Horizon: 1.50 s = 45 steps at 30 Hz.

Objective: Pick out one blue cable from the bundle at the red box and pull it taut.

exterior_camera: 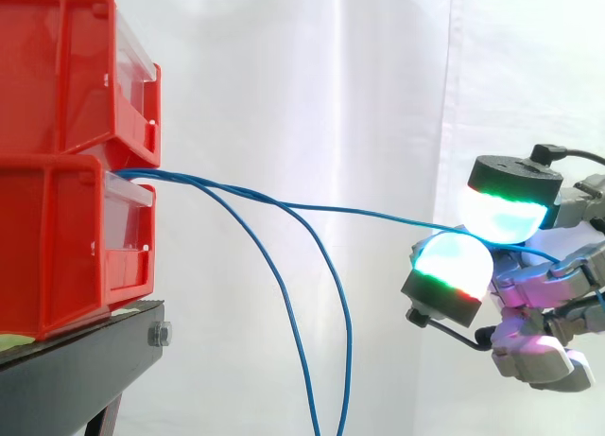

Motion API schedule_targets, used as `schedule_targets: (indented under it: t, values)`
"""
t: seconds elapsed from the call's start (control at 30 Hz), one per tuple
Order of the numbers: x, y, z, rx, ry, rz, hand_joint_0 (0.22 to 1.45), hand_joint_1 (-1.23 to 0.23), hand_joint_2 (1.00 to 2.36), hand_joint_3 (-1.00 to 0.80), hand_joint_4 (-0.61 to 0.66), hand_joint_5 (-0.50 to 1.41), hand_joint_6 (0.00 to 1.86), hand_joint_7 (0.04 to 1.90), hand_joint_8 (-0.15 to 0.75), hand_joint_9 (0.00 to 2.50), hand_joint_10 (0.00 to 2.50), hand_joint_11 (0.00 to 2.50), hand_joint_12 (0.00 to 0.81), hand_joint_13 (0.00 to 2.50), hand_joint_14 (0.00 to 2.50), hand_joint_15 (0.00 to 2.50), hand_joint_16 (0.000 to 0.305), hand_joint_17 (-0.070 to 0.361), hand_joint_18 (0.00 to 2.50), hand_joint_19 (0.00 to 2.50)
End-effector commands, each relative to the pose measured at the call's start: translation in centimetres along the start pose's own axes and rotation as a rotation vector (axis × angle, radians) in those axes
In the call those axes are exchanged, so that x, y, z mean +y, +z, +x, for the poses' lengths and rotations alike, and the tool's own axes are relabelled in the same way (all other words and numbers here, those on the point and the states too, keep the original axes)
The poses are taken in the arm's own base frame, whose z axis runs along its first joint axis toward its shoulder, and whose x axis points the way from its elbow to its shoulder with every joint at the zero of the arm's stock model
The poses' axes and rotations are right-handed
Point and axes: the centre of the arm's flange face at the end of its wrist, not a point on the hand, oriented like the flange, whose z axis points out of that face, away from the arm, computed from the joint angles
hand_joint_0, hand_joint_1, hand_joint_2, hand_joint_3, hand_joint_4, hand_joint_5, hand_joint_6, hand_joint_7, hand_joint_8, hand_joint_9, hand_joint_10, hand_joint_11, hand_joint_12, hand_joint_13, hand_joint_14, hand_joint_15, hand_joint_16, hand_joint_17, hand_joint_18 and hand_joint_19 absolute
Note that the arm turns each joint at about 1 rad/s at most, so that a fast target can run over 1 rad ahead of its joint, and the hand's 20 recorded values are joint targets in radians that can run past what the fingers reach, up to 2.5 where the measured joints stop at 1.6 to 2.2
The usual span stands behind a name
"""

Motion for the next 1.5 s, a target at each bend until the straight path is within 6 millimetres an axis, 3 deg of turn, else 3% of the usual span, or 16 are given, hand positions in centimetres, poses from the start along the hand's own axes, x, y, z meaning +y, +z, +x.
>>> schedule_targets:
  t: [0.0,0.87,1.47]
  values:
    - [-0.10,0.01,0.00,0.003,0.000,0.001,0.59,-0.74,1.02,-0.15,-0.11,-0.06,0.91,0.78,0.266,1.19,0.87,1.22,0.365,0.88,0.02,0.96,0.046,0.105,0.90,0.98]
    - [-0.54,-0.33,-0.26,0.031,0.003,0.005,0.60,-0.79,1.01,-0.09,-0.13,-0.04,0.91,0.81,0.321,1.31,0.83,1.18,0.406,0.91,0.02,0.83,0.056,0.125,1.02,0.89]
    - [0.19,0.42,0.19,0.022,-0.050,-0.055,0.60,-0.78,1.01,-0.09,-0.13,-0.04,0.91,0.79,0.320,1.32,0.53,1.28,0.402,0.89,0.02,0.80,0.055,0.124,1.00,0.88]
